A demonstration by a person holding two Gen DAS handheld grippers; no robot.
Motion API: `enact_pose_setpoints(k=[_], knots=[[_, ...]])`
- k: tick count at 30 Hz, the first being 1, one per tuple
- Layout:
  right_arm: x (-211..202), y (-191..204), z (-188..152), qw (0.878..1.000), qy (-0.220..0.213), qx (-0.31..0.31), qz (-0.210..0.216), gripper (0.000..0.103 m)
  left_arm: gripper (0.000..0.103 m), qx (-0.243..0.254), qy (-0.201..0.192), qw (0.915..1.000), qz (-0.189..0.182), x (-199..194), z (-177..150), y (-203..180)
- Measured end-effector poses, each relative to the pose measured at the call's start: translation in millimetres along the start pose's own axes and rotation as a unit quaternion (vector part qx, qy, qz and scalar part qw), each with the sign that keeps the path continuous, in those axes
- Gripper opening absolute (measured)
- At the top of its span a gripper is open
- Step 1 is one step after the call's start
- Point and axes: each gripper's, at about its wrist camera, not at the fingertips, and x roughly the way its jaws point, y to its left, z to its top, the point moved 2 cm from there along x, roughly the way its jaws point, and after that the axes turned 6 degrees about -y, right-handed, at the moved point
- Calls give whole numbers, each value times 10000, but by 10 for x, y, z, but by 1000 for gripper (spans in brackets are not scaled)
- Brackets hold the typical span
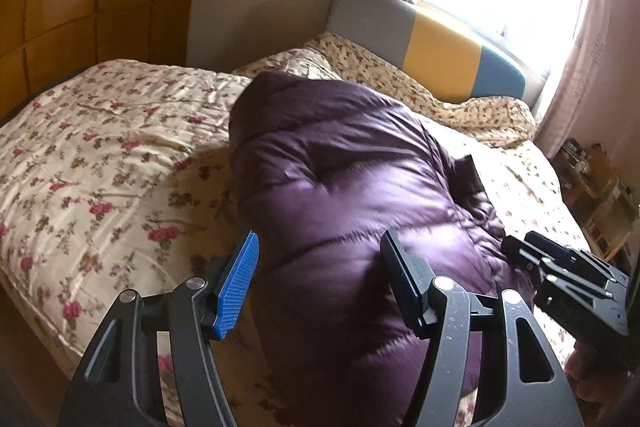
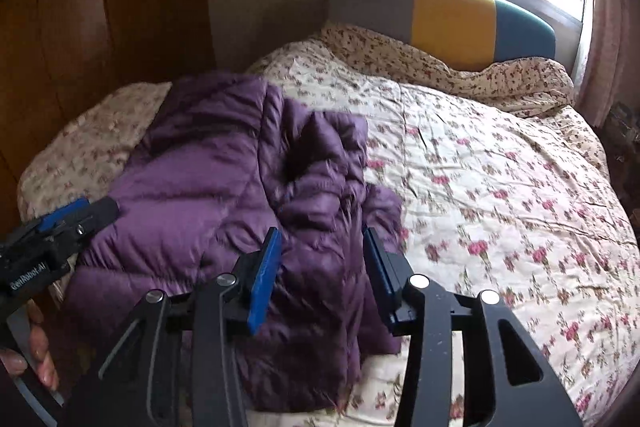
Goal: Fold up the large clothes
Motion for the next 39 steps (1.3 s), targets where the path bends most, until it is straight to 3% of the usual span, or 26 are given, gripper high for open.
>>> enact_pose_setpoints(k=[7,15,32,39], knots=[[251,-5,-230,9994,317,-78,-111,43,63,44,198,9998,-14,125,-173,-50],[501,18,-378,9990,391,-170,-130,45,63,153,191,9997,98,254,-283,-30],[399,163,-432,9982,289,-364,-381,47,64,80,106,9998,151,188,-259,-46],[346,122,-351,9979,327,-247,-494,59,64,14,68,9999,111,107,-226,-24]])
